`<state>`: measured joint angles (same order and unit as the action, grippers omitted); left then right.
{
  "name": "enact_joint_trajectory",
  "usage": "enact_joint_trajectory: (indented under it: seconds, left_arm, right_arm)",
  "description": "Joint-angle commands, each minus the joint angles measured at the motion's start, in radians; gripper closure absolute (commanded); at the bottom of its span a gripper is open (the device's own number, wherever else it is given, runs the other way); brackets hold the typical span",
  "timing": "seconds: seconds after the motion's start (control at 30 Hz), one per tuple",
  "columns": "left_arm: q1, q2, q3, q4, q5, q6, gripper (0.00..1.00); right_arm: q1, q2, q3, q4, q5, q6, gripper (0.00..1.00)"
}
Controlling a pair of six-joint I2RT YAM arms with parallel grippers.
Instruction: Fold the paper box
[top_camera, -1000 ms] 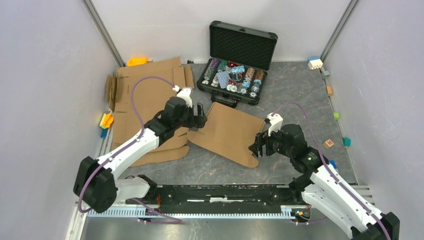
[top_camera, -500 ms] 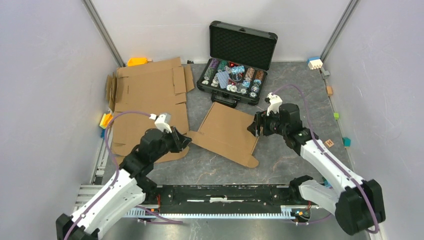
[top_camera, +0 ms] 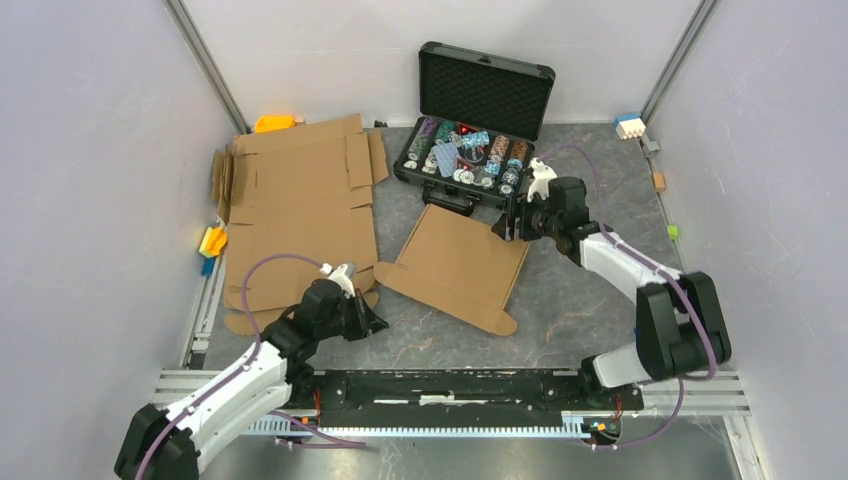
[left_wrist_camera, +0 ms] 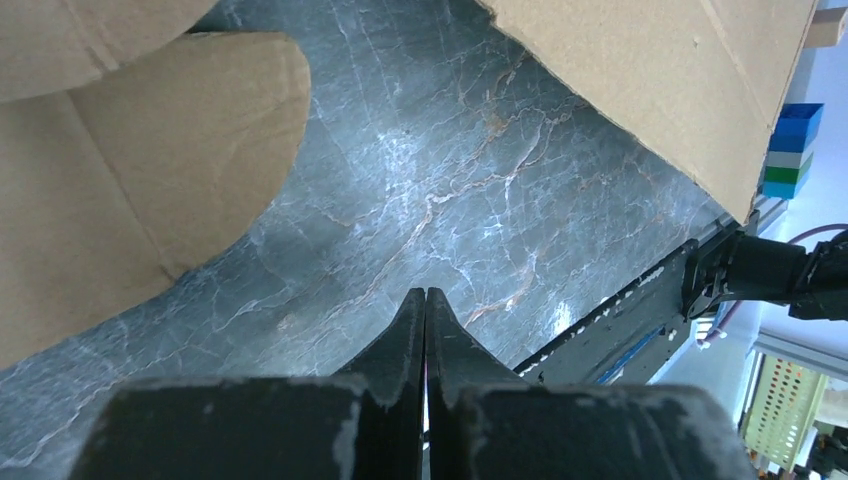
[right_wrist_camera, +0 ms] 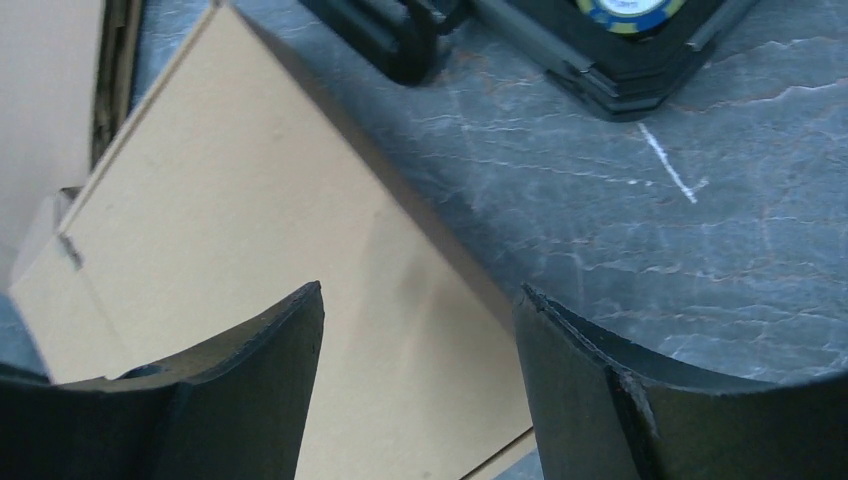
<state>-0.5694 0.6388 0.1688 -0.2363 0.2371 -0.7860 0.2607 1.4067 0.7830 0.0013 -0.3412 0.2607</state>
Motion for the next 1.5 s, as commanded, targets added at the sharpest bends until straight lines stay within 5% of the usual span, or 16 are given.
enact_joint_trajectory:
  seconds: [0.0, 0.23, 0.6, 0.73, 0.87, 1.07, 1.33, 1.47]
  left_arm:
    - [-0.004, 0.064, -0.005, 0.162, 0.090, -0.040, 0.98]
    - [-0.006, 0.146, -0.061, 0.355, 0.104, -0.072, 0.93]
    - [-0.006, 0.333, -0.036, 0.487, 0.146, -0.031, 0.92]
    - [-0.006, 0.415, -0.021, 0.536, 0.171, -0.018, 0.92]
    - [-0.006, 0.441, -0.007, 0.569, 0.183, -0.016, 0.92]
    - [-0.004, 0.441, 0.038, 0.517, 0.177, -0.002, 0.91]
    - [-0.005, 0.402, 0.026, 0.480, 0.156, -0.012, 0.93]
    - [-0.005, 0.393, 0.028, 0.465, 0.149, -0.004, 0.94]
  right_arm:
    - [-0.035, 0.097, 0.059, 0.052, -0.047, -0.047, 0.27]
    - [-0.048, 0.115, -0.025, 0.093, -0.201, -0.015, 0.53]
    - [-0.048, -0.286, -0.369, 0.050, -0.219, 0.021, 0.65]
    - [-0.048, -0.382, -0.419, -0.034, -0.237, -0.007, 0.65]
    - [-0.049, -0.418, -0.344, -0.135, -0.143, -0.067, 0.54]
    - [-0.049, -0.316, -0.191, -0.140, -0.142, -0.085, 0.43]
    - [-0.048, -0.164, -0.218, 0.034, -0.297, -0.010, 0.49]
    - [-0.056, -0.147, -0.260, 0.051, -0.230, -0.004, 0.56]
